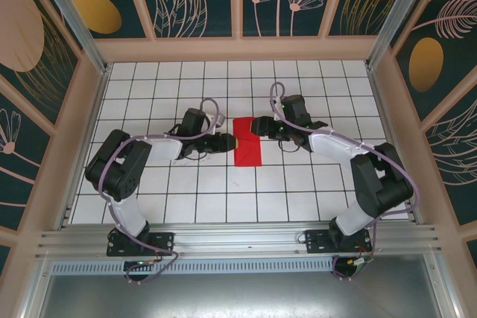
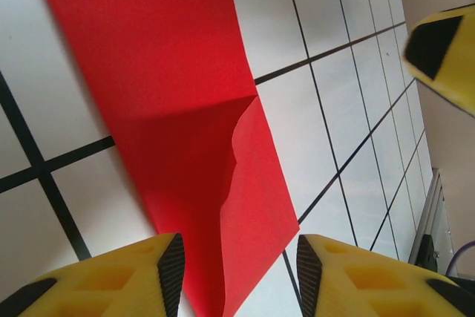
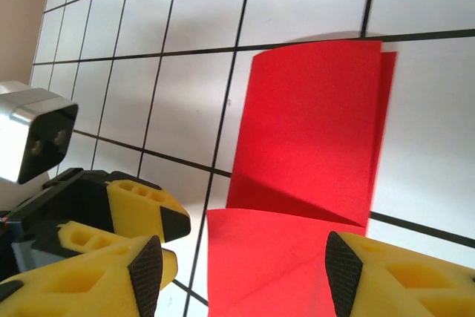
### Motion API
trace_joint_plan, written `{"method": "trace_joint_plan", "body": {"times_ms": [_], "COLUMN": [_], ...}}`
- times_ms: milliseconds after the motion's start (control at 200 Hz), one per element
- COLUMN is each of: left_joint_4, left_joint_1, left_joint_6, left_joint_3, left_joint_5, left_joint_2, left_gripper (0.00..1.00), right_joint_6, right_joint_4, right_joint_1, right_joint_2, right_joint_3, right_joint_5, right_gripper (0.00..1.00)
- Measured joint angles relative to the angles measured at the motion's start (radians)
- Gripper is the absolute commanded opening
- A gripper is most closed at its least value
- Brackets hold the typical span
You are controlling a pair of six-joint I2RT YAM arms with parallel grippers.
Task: Fold a paper plane with a square sheet of paper (fold left side to right side)
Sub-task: Turn over the paper at the center of the table.
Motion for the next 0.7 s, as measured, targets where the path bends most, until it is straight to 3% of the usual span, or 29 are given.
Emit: {"method": "trace_joint_plan", "body": {"times_ms": [160, 350, 495, 585, 696], "left_joint_4": [0.014, 0.017, 0.016, 0.016, 0.017], "left_joint_1": [-0.002, -0.008, -0.009, -0.009, -0.009], "left_joint_6": [-0.003, -0.006, 0.008, 0.009, 0.009], "left_joint_3": [0.039, 0.093, 0.101, 0.098, 0.066], "left_joint_5": [0.027, 0.040, 0.038, 0.021, -0.001], "left_joint_2": [0.066, 0.111, 0.118, 0.115, 0.076], "left_gripper": [0.40, 0.24, 0.06, 0.03, 0.02], "right_joint_6": [-0.005, -0.005, -0.008, -0.001, 0.005], "right_joint_4": [-0.003, -0.009, -0.008, -0.003, 0.021], "right_joint_1": [-0.010, -0.012, -0.023, -0.036, -0.051], "right_joint_2": [-0.009, -0.010, -0.017, -0.031, -0.037], "right_joint_3": [-0.028, -0.042, -0.047, -0.060, -0.076], "right_joint_5": [0.013, 0.016, 0.013, -0.007, -0.051], "right_gripper": [0.63, 0.64, 0.75, 0.81, 0.80]}}
